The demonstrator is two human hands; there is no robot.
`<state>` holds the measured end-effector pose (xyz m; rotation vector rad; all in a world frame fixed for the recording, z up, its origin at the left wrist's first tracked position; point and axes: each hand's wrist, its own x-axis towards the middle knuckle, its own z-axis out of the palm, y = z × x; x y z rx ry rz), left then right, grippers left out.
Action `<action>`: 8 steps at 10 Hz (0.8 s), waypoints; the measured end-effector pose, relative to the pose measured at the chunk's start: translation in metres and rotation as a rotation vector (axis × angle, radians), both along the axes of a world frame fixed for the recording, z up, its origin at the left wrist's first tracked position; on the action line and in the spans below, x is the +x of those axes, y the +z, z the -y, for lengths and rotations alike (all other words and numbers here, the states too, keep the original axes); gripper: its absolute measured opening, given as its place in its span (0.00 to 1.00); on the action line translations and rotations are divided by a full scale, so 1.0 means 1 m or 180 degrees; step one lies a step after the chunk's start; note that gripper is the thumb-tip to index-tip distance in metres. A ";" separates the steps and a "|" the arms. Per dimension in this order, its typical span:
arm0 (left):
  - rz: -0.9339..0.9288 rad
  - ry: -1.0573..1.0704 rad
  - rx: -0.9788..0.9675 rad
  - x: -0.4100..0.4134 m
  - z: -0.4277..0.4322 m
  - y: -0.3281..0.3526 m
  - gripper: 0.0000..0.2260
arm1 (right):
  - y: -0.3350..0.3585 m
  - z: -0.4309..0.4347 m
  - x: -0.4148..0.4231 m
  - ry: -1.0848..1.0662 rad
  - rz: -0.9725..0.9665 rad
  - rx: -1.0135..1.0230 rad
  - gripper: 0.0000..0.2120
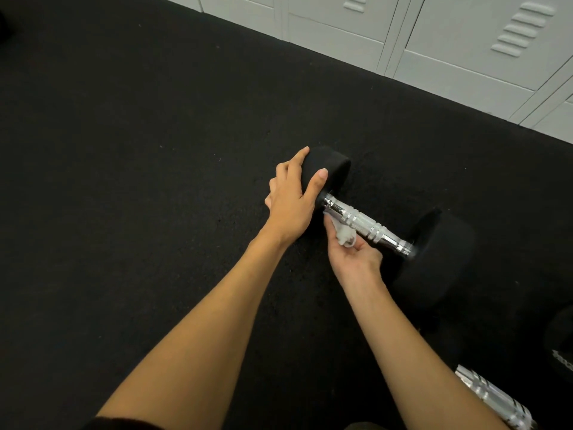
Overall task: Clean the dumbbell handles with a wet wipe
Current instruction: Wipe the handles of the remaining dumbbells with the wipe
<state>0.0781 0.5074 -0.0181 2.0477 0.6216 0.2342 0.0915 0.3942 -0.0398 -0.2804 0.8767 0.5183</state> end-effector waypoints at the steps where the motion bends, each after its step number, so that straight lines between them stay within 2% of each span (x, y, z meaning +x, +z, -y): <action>1: 0.0007 0.0016 0.0004 0.000 0.000 -0.001 0.25 | 0.005 -0.004 0.004 -0.0289 -0.0161 0.0145 0.19; 2: 0.0001 -0.0016 -0.0010 -0.001 0.000 -0.001 0.25 | 0.010 0.005 -0.002 -0.0124 -0.0006 -0.3067 0.33; 3: 0.0005 -0.0025 -0.0009 0.000 0.000 -0.001 0.25 | 0.003 0.016 0.007 -0.0727 -0.0399 0.1465 0.22; 5: -0.0009 0.0007 0.0008 0.001 0.001 0.000 0.25 | 0.017 -0.003 -0.001 -0.0051 -0.0048 0.0487 0.20; 6: -0.0025 0.0011 0.0015 0.001 0.001 0.000 0.25 | 0.020 0.000 0.006 -0.0114 0.0054 0.0378 0.19; 7: -0.0038 0.0001 0.0008 0.001 0.001 0.001 0.25 | 0.031 0.010 0.004 -0.0147 0.0283 0.0726 0.19; 8: -0.0034 0.0031 0.0001 0.000 0.002 0.001 0.25 | 0.055 0.019 0.012 -0.0095 0.0809 0.0560 0.18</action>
